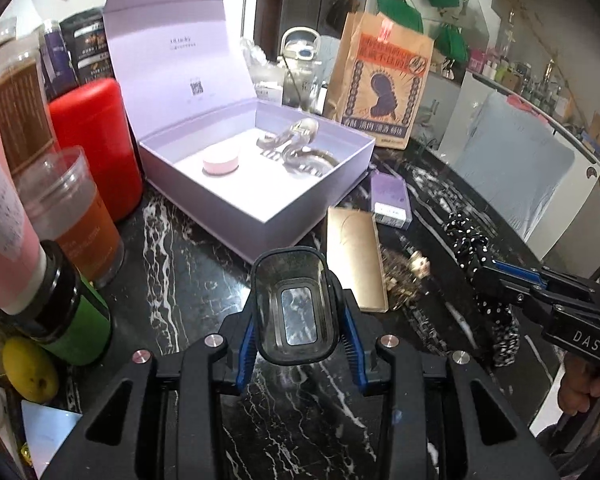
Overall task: Organize rigid objects
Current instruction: 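Lift the glass cup with the left tool while the right tool lifts the polka-dot scrunchie, then carry the glass cup with the left tool while the right tool carries the scrunchie over the lavender box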
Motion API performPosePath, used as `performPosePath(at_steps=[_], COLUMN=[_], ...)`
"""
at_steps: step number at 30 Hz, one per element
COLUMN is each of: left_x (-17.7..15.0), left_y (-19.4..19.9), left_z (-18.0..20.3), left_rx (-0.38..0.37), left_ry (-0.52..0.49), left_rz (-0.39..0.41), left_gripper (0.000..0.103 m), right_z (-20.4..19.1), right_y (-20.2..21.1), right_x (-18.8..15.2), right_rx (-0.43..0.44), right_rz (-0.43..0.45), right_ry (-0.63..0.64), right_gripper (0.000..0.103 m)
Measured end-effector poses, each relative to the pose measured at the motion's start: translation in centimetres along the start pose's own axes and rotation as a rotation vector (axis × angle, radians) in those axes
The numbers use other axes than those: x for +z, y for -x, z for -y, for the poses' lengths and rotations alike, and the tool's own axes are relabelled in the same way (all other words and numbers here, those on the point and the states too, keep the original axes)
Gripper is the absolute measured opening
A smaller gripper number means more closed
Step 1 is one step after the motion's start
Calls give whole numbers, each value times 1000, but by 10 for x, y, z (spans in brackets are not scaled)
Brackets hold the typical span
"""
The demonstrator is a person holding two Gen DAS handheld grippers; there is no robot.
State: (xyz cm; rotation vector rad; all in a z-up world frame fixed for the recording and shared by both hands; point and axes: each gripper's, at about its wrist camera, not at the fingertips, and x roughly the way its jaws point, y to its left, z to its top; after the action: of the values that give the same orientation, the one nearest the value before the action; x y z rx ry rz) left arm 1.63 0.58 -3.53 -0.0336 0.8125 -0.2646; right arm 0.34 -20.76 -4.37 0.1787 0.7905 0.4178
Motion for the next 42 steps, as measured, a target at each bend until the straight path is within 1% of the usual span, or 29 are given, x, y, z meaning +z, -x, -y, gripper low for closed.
performPosePath(at_steps=[10,18,23,25,32,42], left_x=[21,37,50,57,78,114], left_y=[19,20,19,17,10,-3], left_z=[6,9,7,4,-2,-10], left_rx=[-18,-27,-19,-24,-1,-4], left_ry=[-18,-30,-23,-14,-15,-19], left_rz=[55,67,68,67,74,100], left_gripper=[37,37,37,37,37,37], right_z=[-7,-5,-5,-6,-10,-16], right_y=[19,22,24,24,14,-3], right_x=[14,23,33,37,57,95], right_rx=[8,17,20,21,29,41], right_rz=[64,82,91,91,83,94], right_ry=[21,17,25,35,79,146], right_gripper=[18,16,16,16,16,16])
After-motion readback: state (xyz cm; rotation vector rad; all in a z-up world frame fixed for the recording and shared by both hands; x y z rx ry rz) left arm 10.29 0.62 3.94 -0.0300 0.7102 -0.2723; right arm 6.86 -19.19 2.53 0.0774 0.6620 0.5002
